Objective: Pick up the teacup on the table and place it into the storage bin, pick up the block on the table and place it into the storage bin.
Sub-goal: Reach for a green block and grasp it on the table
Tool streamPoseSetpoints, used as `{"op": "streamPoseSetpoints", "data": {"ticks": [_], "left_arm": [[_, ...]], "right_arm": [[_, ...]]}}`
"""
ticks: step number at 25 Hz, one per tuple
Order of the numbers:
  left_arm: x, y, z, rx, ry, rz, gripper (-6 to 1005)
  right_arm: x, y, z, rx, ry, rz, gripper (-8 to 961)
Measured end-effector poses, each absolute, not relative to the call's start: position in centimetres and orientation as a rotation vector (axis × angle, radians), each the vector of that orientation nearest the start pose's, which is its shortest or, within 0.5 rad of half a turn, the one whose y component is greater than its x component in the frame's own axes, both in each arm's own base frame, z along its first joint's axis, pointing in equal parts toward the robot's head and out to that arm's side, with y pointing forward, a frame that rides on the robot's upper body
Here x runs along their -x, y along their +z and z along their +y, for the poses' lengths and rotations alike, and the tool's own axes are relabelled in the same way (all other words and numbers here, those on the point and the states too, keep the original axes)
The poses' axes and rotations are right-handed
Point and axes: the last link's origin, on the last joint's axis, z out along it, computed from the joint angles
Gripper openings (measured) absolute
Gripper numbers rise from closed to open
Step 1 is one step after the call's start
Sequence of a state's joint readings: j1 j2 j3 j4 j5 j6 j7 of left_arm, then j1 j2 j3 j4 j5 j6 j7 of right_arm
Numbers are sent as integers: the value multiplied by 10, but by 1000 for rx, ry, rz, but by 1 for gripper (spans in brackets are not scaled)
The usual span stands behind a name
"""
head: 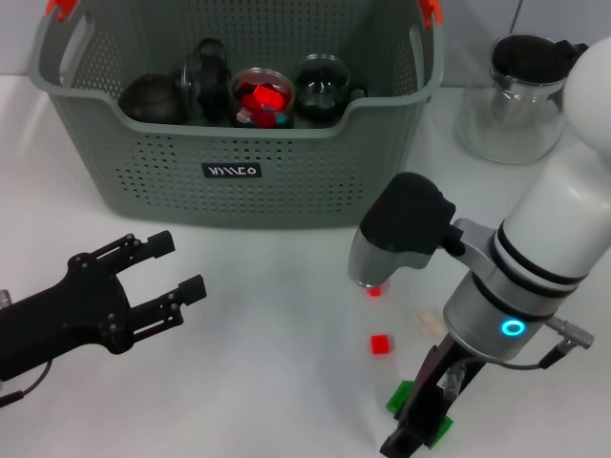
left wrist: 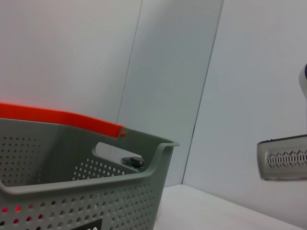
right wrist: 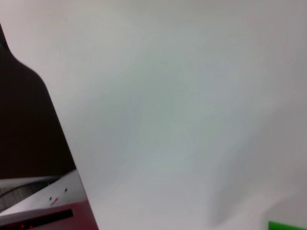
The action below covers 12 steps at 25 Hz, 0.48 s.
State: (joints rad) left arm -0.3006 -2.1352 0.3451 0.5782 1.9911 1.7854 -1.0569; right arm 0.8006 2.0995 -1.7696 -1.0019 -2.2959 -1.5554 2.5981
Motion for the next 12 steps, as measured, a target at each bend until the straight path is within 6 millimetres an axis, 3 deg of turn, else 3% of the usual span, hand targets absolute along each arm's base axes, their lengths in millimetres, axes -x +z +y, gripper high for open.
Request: {"op": "streamPoseSetpoints", "data": {"ticks": [12], "left_arm": [[314,9,242,2424,-1002,-589,752]], "right_arm": [[-151,-80,320,2909,-783,923,488]]}}
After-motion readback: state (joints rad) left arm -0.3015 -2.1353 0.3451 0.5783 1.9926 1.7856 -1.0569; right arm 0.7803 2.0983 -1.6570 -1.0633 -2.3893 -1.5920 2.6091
